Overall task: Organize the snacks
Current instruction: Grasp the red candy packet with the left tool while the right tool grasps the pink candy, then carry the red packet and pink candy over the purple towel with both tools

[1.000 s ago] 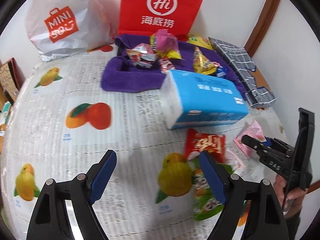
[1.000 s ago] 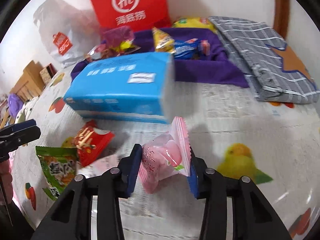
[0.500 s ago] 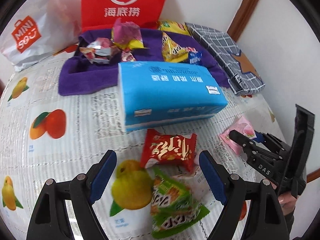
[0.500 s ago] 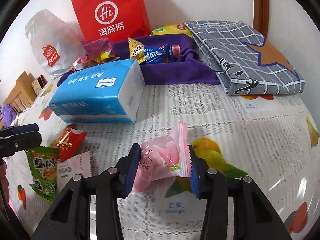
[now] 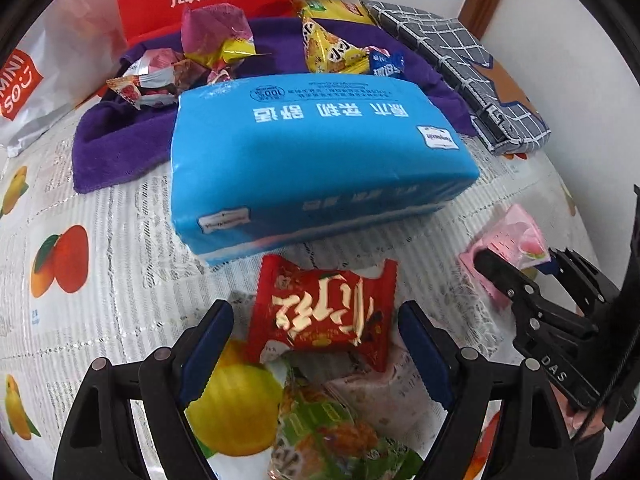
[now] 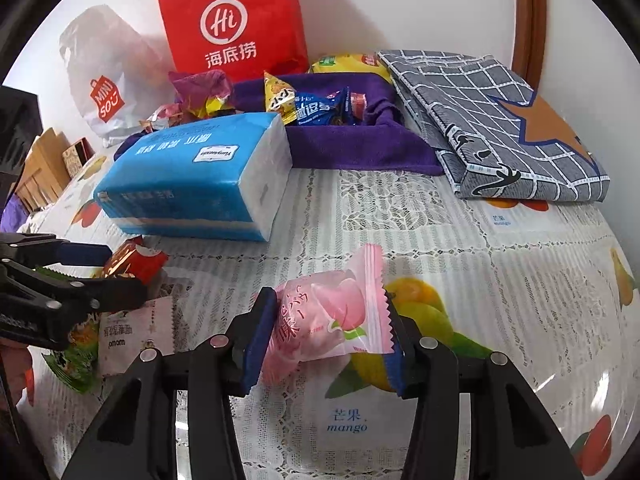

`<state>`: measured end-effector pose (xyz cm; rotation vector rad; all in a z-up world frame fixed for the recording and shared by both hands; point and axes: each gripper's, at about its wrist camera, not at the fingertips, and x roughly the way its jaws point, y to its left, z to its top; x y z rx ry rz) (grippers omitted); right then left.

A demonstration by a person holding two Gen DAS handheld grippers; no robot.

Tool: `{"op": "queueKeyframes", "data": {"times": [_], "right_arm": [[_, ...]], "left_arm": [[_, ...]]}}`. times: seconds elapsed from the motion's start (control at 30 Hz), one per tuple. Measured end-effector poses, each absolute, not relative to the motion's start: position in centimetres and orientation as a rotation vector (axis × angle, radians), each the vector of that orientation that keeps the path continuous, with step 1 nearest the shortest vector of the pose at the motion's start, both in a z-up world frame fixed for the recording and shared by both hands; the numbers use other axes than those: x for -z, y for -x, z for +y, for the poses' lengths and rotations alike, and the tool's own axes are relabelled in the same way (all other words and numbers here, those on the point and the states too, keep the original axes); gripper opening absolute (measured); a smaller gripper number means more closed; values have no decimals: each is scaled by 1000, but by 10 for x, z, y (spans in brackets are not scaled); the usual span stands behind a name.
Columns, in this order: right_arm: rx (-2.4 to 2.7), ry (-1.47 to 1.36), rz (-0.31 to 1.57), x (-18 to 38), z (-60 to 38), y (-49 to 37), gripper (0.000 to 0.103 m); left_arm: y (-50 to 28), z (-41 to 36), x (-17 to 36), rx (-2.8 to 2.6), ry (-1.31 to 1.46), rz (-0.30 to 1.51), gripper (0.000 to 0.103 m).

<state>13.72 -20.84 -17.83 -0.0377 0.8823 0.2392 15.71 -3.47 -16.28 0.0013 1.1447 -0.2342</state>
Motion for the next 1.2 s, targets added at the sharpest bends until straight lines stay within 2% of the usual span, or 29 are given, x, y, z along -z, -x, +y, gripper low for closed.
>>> {"op": "queueKeyframes", "data": {"times": [0.03, 0.1, 0.17, 0.27, 0.67, 1.2], "right_arm": [[-243, 41, 881, 178, -208, -137, 46], [-257, 38, 883, 178, -207, -136, 40], [-268, 34, 894, 177, -206, -136, 32], [-265, 35, 896, 175, -206, -136, 31], [-280, -17, 870, 152, -214, -126, 30], [-313, -16, 798, 87, -189, -137, 30]], "left_arm": [[-159, -35, 163, 225, 0, 1145, 81], [-160, -35, 163, 210, -7, 1133, 72], [-160, -34, 162, 192, -19, 1123, 56], [-161, -27, 160, 202, 18, 1121, 50], [-141, -9, 129, 220, 88, 1042, 48], [-134, 13, 87, 214, 157, 969, 48]]}}
